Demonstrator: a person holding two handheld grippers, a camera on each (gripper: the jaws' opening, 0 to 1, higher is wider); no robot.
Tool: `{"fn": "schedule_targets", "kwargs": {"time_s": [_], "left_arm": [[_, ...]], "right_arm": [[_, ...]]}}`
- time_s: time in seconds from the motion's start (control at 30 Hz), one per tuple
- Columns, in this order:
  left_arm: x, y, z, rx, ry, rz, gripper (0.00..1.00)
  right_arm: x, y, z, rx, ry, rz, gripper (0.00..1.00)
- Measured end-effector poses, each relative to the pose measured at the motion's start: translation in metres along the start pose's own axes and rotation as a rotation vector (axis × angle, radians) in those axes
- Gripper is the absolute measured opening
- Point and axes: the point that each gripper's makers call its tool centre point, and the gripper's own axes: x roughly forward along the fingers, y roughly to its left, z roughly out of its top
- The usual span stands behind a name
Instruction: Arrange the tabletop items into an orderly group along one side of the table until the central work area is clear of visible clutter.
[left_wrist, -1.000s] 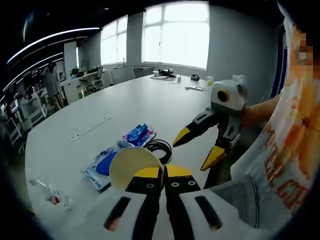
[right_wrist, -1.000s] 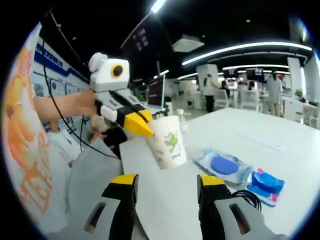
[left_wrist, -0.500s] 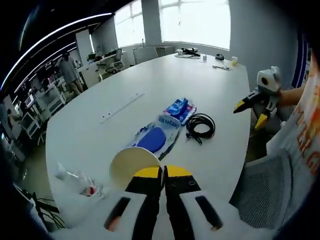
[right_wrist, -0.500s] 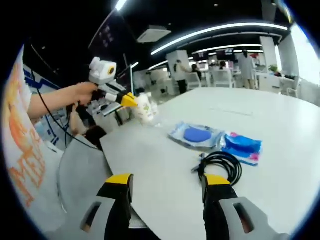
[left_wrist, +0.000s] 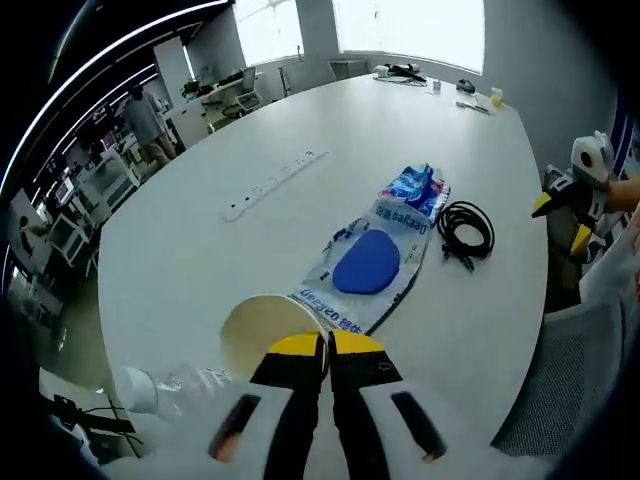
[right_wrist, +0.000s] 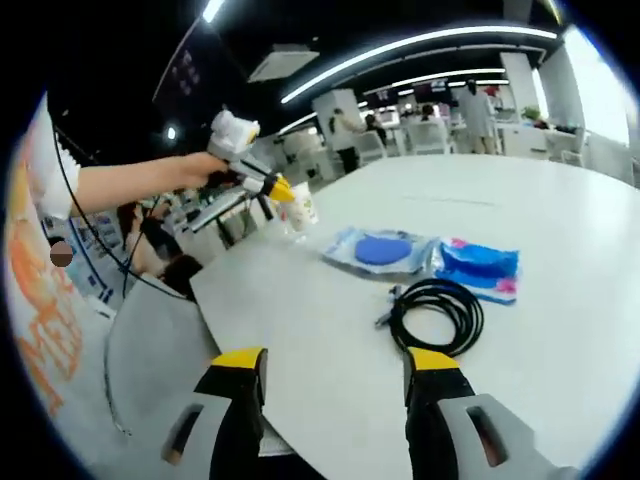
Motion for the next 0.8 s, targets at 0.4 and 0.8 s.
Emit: {"fn": "schedule_targets", "kwargs": {"time_s": [0.4, 0.8], "left_arm": [[0.045, 0.010, -0.017, -0.017, 0.081, -0.015, 0.00], [0.051, 0.011, -0.023, -0.048, 0.080, -0.012, 0.00]], "right_arm": [[0.003, -0.017, 0.000, 0.039, 0.003, -0.035, 0.55], [0.003, -0.023, -0.002, 0.070, -0.002, -0.053, 0.55]]}}
